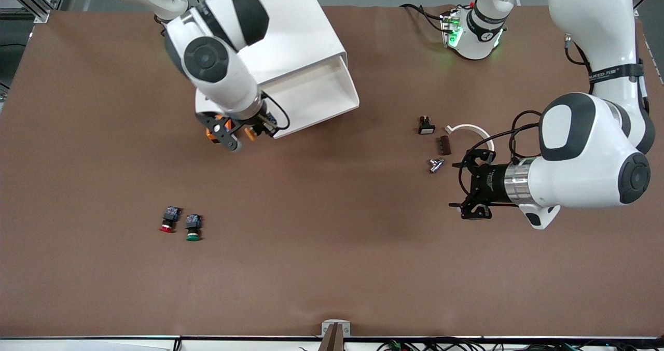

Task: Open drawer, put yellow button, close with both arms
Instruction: 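Lift the yellow button with the right gripper while the left gripper withdraws, then lower the yellow button into the open drawer and open the right gripper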

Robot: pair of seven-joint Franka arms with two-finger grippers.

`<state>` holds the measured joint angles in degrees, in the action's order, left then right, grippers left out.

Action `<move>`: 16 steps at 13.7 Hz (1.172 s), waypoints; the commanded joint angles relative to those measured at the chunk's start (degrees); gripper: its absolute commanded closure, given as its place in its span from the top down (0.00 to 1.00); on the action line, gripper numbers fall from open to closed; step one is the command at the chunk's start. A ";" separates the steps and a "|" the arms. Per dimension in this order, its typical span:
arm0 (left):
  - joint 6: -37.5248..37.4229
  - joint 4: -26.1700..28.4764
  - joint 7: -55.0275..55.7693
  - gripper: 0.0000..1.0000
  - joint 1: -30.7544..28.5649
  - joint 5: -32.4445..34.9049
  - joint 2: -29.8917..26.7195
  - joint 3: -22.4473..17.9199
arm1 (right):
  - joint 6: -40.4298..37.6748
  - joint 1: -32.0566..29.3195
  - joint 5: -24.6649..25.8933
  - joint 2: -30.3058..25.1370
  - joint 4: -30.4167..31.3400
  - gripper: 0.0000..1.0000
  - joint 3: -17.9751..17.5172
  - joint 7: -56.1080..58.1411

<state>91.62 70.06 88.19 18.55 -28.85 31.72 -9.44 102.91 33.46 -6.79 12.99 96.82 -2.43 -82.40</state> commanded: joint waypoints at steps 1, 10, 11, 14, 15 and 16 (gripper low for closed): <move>-0.22 0.96 -2.93 1.00 0.61 5.01 -2.97 -0.06 | 2.98 4.41 -1.21 -1.22 1.70 0.01 0.85 -11.07; -4.79 1.31 -32.79 1.00 0.62 12.85 -7.90 -0.23 | 11.79 9.70 -3.67 -0.43 5.57 0.15 0.85 -23.41; -4.79 1.31 -34.21 1.00 0.53 12.85 -7.98 -0.32 | 11.79 9.61 -4.11 -0.25 5.49 0.30 0.94 -24.72; -4.79 1.31 -39.66 1.00 1.93 17.49 -8.16 0.56 | 11.26 9.08 -4.11 -0.07 4.96 0.83 1.03 -24.65; -4.79 1.31 -40.63 1.00 3.15 19.25 -8.16 0.82 | 11.17 9.00 -3.85 0.01 4.17 1.00 1.11 -24.30; -4.70 1.31 -40.90 1.00 4.03 19.79 -8.16 0.82 | 11.26 8.56 -3.41 0.01 3.21 1.00 1.20 -23.69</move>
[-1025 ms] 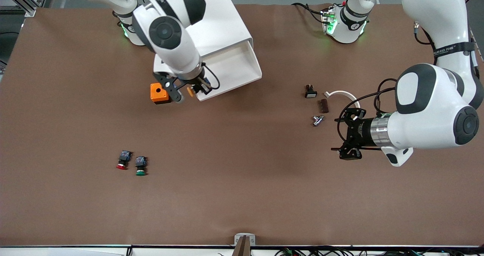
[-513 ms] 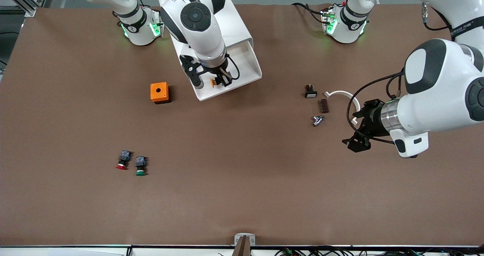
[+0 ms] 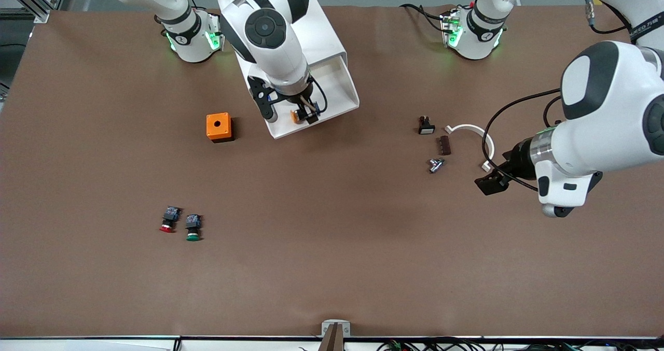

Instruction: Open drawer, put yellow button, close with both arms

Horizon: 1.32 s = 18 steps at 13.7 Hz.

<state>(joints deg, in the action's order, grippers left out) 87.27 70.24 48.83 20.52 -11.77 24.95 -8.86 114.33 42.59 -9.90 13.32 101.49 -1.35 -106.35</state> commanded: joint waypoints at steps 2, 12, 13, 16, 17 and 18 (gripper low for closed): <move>0.18 1.13 -1.54 1.00 4.69 3.07 -1.40 0.34 | -0.25 -4.25 -0.21 -0.40 -4.70 1.00 0.30 5.94; 5.54 1.22 -0.40 1.00 16.92 4.83 1.76 0.69 | -13.51 -24.03 2.25 -2.07 -15.79 1.00 0.38 53.04; 6.32 1.22 -0.40 1.00 17.01 4.83 1.77 1.21 | -15.00 -25.44 2.86 -2.33 -15.79 1.00 0.47 58.83; 7.82 1.30 -0.49 1.00 17.89 4.65 1.85 1.57 | -16.15 -30.89 6.02 -2.68 -15.70 1.00 0.91 77.64; 7.82 1.48 -0.49 1.00 18.33 4.65 2.11 1.57 | -16.42 -32.56 6.90 -2.77 -15.62 1.00 0.83 81.00; 7.82 1.48 -0.40 1.00 19.12 4.74 2.81 1.48 | -16.42 -34.05 7.35 -3.12 -15.44 1.00 0.82 83.12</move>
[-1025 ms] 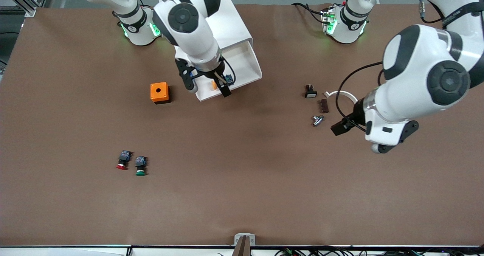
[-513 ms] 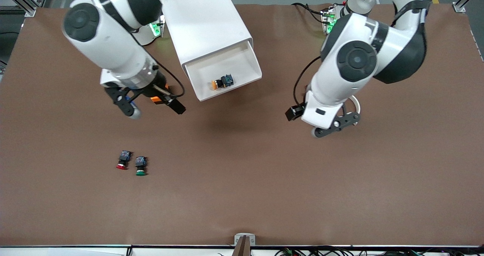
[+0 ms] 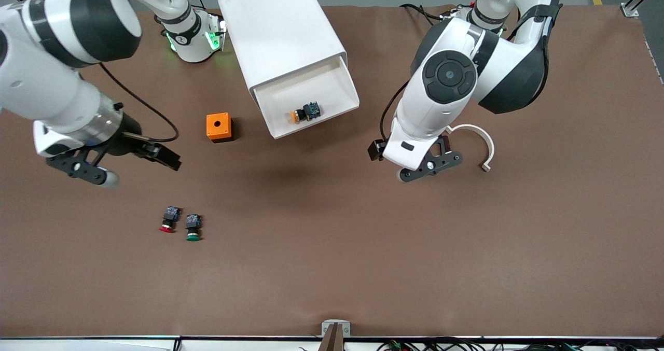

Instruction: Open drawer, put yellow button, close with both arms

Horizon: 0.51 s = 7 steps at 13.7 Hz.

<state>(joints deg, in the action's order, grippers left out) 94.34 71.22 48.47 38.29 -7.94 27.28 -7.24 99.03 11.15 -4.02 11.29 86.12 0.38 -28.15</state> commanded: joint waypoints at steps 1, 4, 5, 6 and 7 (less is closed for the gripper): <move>1.11 0.50 -0.04 1.00 1.78 0.90 1.28 -0.14 | -1.47 -4.10 1.56 -1.27 0.01 1.00 -0.91 8.17; 3.39 0.59 -0.04 1.00 3.02 0.99 2.95 -0.14 | -2.44 -9.20 1.65 -2.59 0.01 1.00 -0.91 18.47; 4.09 0.59 -0.04 1.00 3.02 0.99 3.22 -0.14 | -3.13 -10.26 2.08 -2.85 0.01 1.00 -0.91 20.05; 4.19 0.59 -0.13 1.00 3.02 1.08 3.39 -0.14 | -3.75 -11.14 2.26 -3.38 0.01 1.00 -0.91 21.81; 4.19 0.59 -0.22 1.00 3.02 1.08 3.57 -0.14 | -3.93 -11.93 2.35 -3.91 0.01 1.00 -0.91 23.13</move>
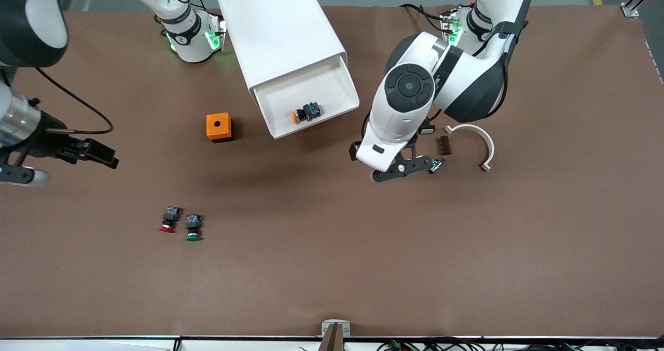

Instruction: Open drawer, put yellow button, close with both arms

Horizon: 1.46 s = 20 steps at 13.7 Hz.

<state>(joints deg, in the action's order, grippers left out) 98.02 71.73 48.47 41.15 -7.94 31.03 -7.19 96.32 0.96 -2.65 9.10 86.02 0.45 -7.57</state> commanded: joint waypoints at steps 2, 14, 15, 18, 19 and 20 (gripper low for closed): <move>0.51 0.07 -0.31 1.00 0.07 1.17 -0.01 -0.19 | -1.58 -2.63 3.50 -2.86 0.46 1.00 -0.97 2.57; 5.67 2.35 -1.19 1.00 0.68 0.73 0.78 1.64 | -4.47 -3.07 3.26 -5.06 2.22 1.00 -1.41 2.65; 6.30 2.79 -1.19 1.00 0.77 0.73 0.78 2.43 | -4.56 -2.99 3.26 -5.15 2.13 1.00 -1.50 2.74; 6.31 2.71 -0.48 1.00 0.86 0.47 1.57 4.45 | -4.30 -2.29 3.52 -5.15 1.69 1.00 -1.59 2.74; 6.31 2.80 -0.13 1.00 0.86 0.47 1.66 5.51 | -4.30 -2.28 3.70 -5.15 1.69 1.00 -1.59 2.74; 6.22 2.80 -0.13 1.00 0.86 0.47 1.84 6.30 | -4.30 -2.28 3.70 -5.15 1.69 1.00 -1.50 2.74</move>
<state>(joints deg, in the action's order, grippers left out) 103.59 74.08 48.19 41.91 -7.89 33.07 -2.26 92.11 -0.97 1.36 5.10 86.83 -0.77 -5.59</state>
